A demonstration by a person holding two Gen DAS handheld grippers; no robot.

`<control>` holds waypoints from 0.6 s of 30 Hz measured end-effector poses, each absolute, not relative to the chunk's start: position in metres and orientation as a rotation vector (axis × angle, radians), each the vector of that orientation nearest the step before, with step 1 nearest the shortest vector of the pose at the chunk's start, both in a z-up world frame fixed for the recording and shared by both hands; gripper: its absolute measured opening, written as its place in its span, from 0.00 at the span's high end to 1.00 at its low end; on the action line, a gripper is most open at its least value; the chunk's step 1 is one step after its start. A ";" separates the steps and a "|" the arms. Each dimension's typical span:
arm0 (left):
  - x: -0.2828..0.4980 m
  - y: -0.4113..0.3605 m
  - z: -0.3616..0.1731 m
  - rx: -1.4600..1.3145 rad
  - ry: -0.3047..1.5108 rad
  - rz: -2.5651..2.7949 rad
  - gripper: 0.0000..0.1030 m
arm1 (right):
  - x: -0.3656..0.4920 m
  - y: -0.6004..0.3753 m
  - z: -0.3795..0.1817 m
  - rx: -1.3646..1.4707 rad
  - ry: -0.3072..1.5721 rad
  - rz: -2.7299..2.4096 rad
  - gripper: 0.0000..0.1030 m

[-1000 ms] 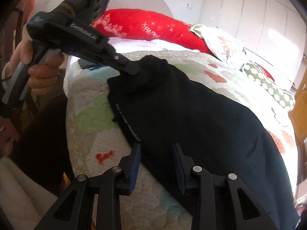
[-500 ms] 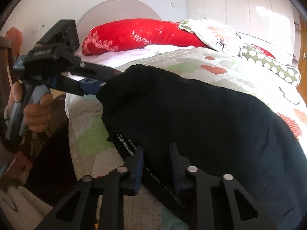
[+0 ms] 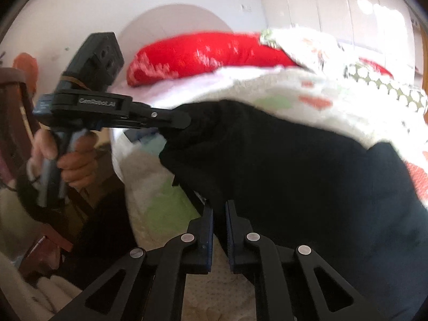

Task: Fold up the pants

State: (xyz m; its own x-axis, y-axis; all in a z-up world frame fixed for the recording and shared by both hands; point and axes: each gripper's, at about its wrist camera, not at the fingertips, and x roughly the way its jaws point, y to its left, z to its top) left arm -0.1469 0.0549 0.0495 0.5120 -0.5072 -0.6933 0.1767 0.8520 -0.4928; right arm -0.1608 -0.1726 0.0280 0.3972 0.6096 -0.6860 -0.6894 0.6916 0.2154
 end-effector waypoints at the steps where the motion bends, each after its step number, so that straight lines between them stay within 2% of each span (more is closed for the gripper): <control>1: -0.148 0.056 0.043 -0.386 0.961 -0.399 0.93 | -0.158 -0.174 0.020 -0.094 0.849 0.824 0.92; 2: -0.148 0.058 0.039 -0.399 0.968 -0.380 0.92 | -0.158 -0.178 0.020 -0.076 0.851 0.830 0.91; 4: -0.149 0.066 0.038 -0.430 0.973 -0.347 0.92 | -0.159 -0.191 0.033 -0.031 0.851 0.855 0.78; 6: -0.152 0.068 0.047 -0.411 0.952 -0.307 0.92 | -0.159 -0.209 0.051 -0.020 0.807 0.837 0.72; 10: -0.152 0.068 0.074 -0.367 0.874 -0.263 0.92 | -0.137 -0.264 0.077 0.047 0.709 0.649 0.68; 14: -0.140 0.052 0.091 -0.356 0.826 -0.273 0.92 | -0.094 -0.294 0.072 0.057 0.729 0.457 0.68; 18: -0.116 0.023 0.086 -0.356 0.846 -0.327 0.71 | -0.063 -0.279 0.060 0.059 0.784 0.489 0.68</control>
State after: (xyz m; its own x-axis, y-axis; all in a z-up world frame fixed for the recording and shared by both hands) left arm -0.1163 0.0229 0.0860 0.6205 -0.4168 -0.6643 0.1386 0.8921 -0.4301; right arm -0.0630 -0.2788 0.0598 0.6027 0.4433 -0.6635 -0.4002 0.8873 0.2293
